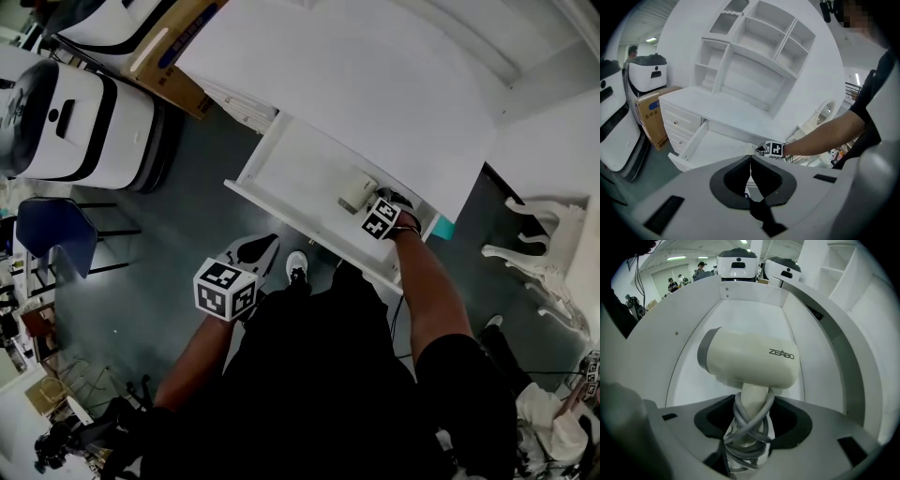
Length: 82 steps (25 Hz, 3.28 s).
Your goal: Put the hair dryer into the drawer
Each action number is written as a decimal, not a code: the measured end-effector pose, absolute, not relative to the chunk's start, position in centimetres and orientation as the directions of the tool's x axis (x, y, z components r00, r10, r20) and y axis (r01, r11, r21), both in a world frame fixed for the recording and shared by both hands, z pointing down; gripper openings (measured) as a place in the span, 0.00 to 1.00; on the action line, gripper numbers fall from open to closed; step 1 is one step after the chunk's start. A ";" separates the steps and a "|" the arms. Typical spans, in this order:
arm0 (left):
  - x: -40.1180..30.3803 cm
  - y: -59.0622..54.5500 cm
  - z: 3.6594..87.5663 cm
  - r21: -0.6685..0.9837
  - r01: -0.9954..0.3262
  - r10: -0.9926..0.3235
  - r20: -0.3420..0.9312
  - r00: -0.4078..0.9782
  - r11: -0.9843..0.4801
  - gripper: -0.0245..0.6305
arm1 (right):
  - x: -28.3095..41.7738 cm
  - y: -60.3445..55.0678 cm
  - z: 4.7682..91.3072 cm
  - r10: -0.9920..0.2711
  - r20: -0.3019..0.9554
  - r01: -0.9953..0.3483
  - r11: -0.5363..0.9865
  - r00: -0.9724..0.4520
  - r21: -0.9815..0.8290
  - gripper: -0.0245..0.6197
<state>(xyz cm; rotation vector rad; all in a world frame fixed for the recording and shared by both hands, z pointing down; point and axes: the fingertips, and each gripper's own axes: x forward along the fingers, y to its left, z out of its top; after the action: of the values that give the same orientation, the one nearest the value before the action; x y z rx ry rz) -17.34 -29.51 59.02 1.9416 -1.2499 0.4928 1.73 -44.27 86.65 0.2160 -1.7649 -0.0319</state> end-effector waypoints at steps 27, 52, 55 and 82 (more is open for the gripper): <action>-15.8 -27.2 56.4 0.364 -0.763 -0.536 0.552 0.638 -0.533 0.05 | 1.2 -36.0 64.7 -0.580 0.619 -0.823 0.527 -0.529 -0.210 0.12; -4.7 -26.9 48.1 0.321 -0.704 -0.615 0.342 0.710 -0.634 0.05 | 6.1 -27.0 46.6 -0.596 0.281 -0.655 0.632 -0.752 -0.414 0.08; -2.6 -25.8 48.1 0.319 -0.722 -0.637 0.340 0.692 -0.615 0.05 | 8.7 -25.6 46.6 -0.582 0.283 -0.645 0.645 -0.762 -0.411 0.08; 6.0 -15.4 45.3 0.258 -0.781 -0.704 0.339 0.624 -0.568 0.05 | 17.8 -17.4 46.4 -0.560 0.216 -0.588 0.661 -0.800 -0.466 0.08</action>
<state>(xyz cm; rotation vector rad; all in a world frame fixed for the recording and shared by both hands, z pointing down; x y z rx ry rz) 5.96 -15.41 45.26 2.4670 -1.1834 0.2795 17.83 -17.43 46.40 0.9729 -2.8137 0.8188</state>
